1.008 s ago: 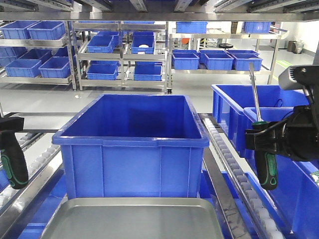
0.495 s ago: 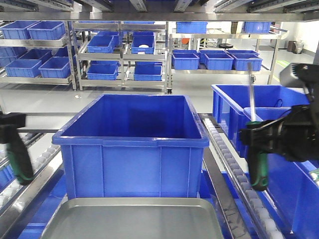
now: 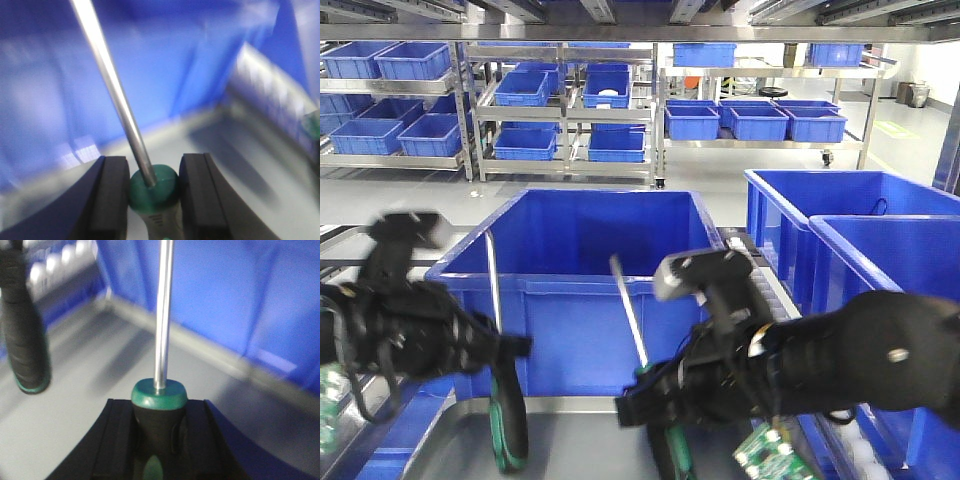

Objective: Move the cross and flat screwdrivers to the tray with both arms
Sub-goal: 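Lower both screwdrivers toward the metal tray beside the blue bin, then lay screwdrivers flat on the tray and open both grippers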

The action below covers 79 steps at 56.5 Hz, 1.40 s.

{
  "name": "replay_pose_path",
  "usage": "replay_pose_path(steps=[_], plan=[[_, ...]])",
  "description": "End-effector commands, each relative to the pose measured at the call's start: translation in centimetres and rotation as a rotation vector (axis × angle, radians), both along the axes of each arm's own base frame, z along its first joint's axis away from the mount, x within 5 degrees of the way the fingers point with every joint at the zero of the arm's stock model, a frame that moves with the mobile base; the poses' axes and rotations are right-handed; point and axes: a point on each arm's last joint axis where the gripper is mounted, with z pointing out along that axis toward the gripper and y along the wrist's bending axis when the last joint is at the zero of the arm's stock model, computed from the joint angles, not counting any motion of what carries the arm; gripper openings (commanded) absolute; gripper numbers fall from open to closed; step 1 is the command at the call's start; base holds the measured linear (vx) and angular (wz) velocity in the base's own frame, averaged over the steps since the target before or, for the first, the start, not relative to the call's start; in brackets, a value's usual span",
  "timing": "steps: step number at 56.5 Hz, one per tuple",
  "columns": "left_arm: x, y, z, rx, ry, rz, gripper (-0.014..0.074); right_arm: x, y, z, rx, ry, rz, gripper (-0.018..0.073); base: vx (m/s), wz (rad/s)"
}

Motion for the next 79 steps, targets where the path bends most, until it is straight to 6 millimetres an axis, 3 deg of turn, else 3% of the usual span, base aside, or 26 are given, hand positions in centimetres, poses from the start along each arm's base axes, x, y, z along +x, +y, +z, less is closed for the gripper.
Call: replay_pose_path(steps=[1, 10, 23, 33, 44, 59, 79], plan=[[-0.1, -0.4, 1.5, -0.057, -0.029, 0.002, 0.0033, 0.2, -0.1, 2.3, 0.057, -0.101, -0.019, 0.0071, 0.0, 0.0], [-0.1, -0.5, 1.1, -0.049, 0.002, -0.015, 0.0141, 0.1, -0.1, 1.9, 0.037, -0.073, -0.008, 0.0217, 0.0, 0.0], [-0.5, -0.6, 0.8, -0.041, 0.04, -0.044, 0.0408, 0.0, -0.1, 1.7, 0.035, -0.044, -0.007, 0.0474, 0.0, 0.0], [-0.8, -0.6, 0.7, -0.036, 0.067, -0.067, 0.0545, -0.2, -0.1, 1.7, 0.031, -0.027, -0.002, 0.0568, 0.0, 0.0], [-0.9, -0.5, 1.2, -0.042, 0.039, -0.056, 0.0558, -0.3, -0.2, 2.3, 0.047, -0.061, -0.011, 0.057, 0.0, 0.0], [-2.2, 0.3, 4.4, -0.081, -0.12, -0.001, 0.0556, -0.4, -0.2, 2.3, 0.043, -0.055, -0.007, 0.0568, 0.0, 0.0], [-2.3, 0.4, 4.6, -0.082, -0.133, 0.004, 0.0556, -0.4, -0.2, 2.2, 0.041, -0.052, -0.005, 0.0568, 0.0, 0.0]])
